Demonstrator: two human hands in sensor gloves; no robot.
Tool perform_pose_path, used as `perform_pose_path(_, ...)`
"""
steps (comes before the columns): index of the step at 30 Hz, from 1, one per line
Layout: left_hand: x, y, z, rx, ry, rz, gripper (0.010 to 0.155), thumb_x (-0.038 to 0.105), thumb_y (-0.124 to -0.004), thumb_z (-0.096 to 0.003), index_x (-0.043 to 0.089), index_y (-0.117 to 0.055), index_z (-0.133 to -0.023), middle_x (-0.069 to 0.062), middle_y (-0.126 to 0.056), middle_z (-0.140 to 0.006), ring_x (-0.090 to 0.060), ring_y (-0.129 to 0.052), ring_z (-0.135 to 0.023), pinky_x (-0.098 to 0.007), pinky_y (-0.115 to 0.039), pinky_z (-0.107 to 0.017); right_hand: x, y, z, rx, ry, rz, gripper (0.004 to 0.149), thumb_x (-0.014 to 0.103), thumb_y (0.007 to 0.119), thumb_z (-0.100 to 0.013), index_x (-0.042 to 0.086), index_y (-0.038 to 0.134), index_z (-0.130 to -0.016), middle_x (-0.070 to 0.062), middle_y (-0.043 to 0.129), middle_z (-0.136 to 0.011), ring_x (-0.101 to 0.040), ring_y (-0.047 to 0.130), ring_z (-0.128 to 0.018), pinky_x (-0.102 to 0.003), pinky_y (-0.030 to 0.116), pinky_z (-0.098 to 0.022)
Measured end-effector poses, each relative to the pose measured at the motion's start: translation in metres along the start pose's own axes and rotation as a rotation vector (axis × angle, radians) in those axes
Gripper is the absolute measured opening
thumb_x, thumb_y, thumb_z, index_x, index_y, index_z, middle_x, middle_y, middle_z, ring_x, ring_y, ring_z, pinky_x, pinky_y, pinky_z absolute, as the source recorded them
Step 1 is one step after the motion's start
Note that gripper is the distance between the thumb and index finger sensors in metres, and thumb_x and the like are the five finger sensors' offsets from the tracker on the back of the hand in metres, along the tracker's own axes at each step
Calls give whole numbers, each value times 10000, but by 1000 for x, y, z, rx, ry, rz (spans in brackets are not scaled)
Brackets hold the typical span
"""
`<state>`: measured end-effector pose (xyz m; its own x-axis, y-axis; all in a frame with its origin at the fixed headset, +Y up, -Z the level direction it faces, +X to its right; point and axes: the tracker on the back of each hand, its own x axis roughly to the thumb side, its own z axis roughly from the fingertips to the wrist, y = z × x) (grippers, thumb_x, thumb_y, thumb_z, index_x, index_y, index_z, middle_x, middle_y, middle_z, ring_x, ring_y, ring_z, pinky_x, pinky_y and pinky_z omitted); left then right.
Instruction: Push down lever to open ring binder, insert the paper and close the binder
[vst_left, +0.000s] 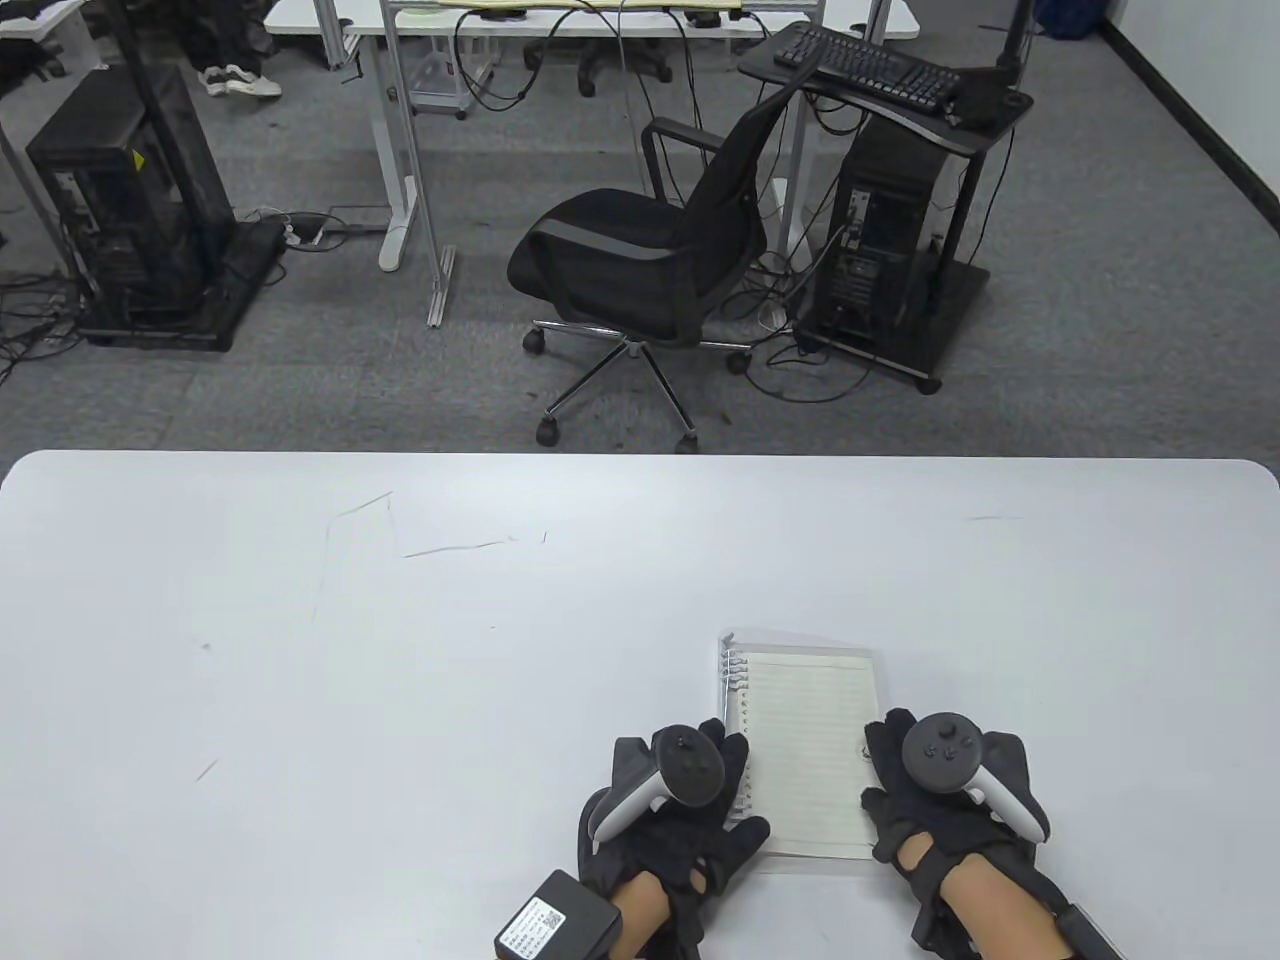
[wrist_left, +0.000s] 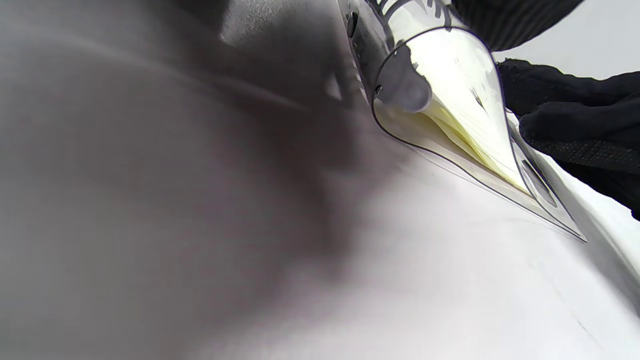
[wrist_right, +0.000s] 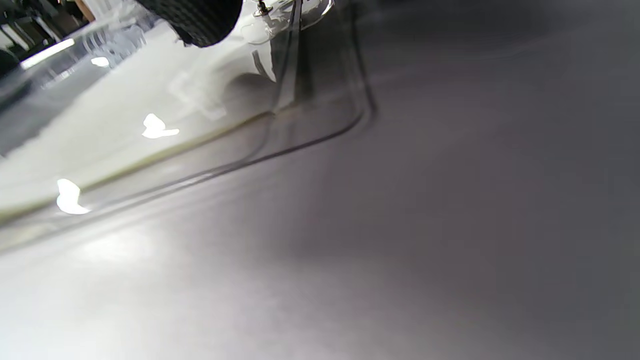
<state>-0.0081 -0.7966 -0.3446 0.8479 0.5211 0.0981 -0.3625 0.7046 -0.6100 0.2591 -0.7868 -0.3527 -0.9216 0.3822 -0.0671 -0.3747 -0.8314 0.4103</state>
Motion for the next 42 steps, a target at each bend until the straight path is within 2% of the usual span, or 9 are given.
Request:
perform_pose_path(8,1,0,0,-1,0,-2,818,681,-610,-452,470,-57,-1017,187,130,-1103,-327,143,-1026,-591,-54,-690,11,4,-1,-41,22,47,677,358,631,-530,198,268,-1080,-71,67,-1162,-397,40,-1003,-633,161,-645)
perform_pose_path(13,2,-1,0,-1,3,-9,819,679,-608,-455,464,-53,-1017,176,137,-1102,-331,142,-1026,-592,-57,-692,33,6,-1,-86,68,268,654,355,621,-514,171,320,-1065,-98,171,-1177,-419,151,-1026,-633,242,-659)
perform_pose_path(23,3,0,0,-2,2,3,817,675,-616,-456,465,-63,-1020,181,128,-1105,-330,139,-1026,-590,-60,-695,38,3,-4,-66,116,275,639,347,622,-510,151,356,-1056,-107,239,-1183,-422,199,-1035,-631,273,-668)
perform_pose_path(25,2,7,3,2,-3,46,804,657,-647,-457,463,-120,-1032,199,91,-1111,-317,134,-1026,-583,-63,-696,30,-1,-5,-49,93,232,637,360,624,-512,179,352,-1059,-86,240,-1185,-400,190,-1034,-633,268,-663)
perform_pose_path(27,6,24,15,24,-10,81,803,655,-655,-457,447,-142,-1040,193,85,-1108,-324,132,-1026,-586,-71,-695,17,-6,-4,8,72,76,637,359,624,-523,210,332,-1070,-50,190,-1189,-368,117,-1028,-626,232,-674)
perform_pose_path(31,9,70,47,139,-24,119,797,645,-677,-456,443,-191,-1054,193,51,-1124,-313,123,-1036,-589,-71,-699,-6,-33,7,-92,-21,-55,676,423,660,-521,219,356,-1089,-52,191,-1195,-392,133,-1039,-653,286,-681)
perform_pose_path(33,0,85,59,177,-29,160,793,642,-681,-457,441,-199,-1054,188,42,-1129,-316,113,-1040,-589,-78,-701,-15,-48,14,-158,-94,-127,712,456,686,-514,218,352,-1096,-79,209,-1207,-444,202,-1034,-660,375,-692)
perform_pose_path(35,-21,91,69,227,6,163,792,634,-693,-454,437,-218,-1057,186,22,-1136,-319,99,-1048,-591,-83,-703,-25,-61,23,-215,-133,-158,729,473,700,-508,214,368,-1103,-122,235,-1210,-468,216,-1021,-666,383,-687)
perform_pose_path(42,-95,74,66,191,132,238,795,638,-687,-463,428,-202,-1058,174,45,-1128,-335,107,-1037,-593,-84,-697,-37,-66,30,-186,-140,-221,743,490,686,-516,196,352,-1111,-151,208,-1206,-484,191,-1016,-682,365,-680)
